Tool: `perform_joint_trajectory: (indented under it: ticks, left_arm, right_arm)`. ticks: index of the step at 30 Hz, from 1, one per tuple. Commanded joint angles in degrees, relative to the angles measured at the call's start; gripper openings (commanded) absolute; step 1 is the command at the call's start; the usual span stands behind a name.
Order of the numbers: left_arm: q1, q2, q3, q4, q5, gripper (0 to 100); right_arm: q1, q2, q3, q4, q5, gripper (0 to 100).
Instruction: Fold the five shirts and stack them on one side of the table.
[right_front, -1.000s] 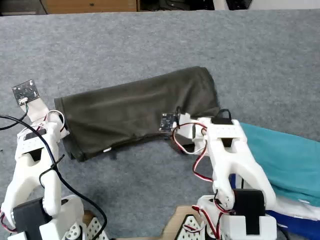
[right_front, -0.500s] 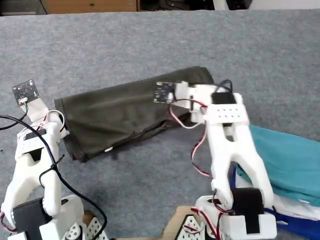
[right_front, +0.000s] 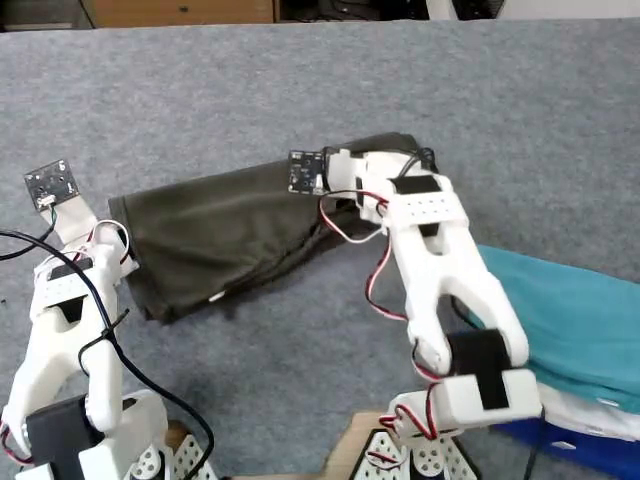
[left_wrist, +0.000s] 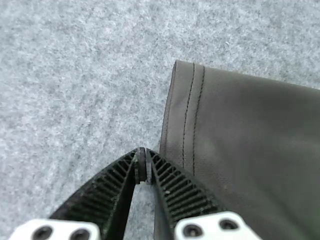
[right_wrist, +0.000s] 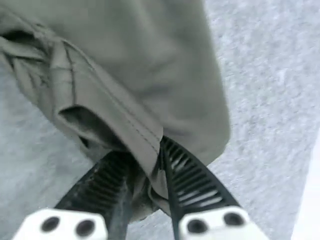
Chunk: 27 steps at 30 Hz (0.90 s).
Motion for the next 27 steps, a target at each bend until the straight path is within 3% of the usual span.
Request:
perform_joint_trajectory:
  ticks: [1, 5, 7, 14, 19, 27]
  left_arm:
    - [-0.26, -0.04, -2.64, -0.44, 0.26, 2]
    - [-0.26, -0.04, -2.64, -0.44, 0.26, 2]
    - [-0.26, -0.04, -2.73, -0.44, 0.26, 2]
    - [-0.26, -0.04, -2.81, -0.44, 0.26, 2]
    - [-0.26, -0.04, -2.81, -0.44, 0.26, 2]
    - [-0.35, -0.04, -2.55, -0.44, 0.26, 2]
  right_arm:
    - [-1.01, 2.15, -4.26, -4.66, 0.44, 7.6]
    - [-1.1, 3.38, -4.79, -7.12, 0.09, 22.2]
    - [-1.36, 3.21, -4.79, -6.95, 0.09, 23.0]
    - [-1.63, -4.79, -3.12, -2.37, -0.7, 17.1]
    - [-1.45, -13.14, -1.27, 8.88, -2.11, 0.0]
    - [-0.4, -12.97, 1.45, 12.22, -13.89, 0.5]
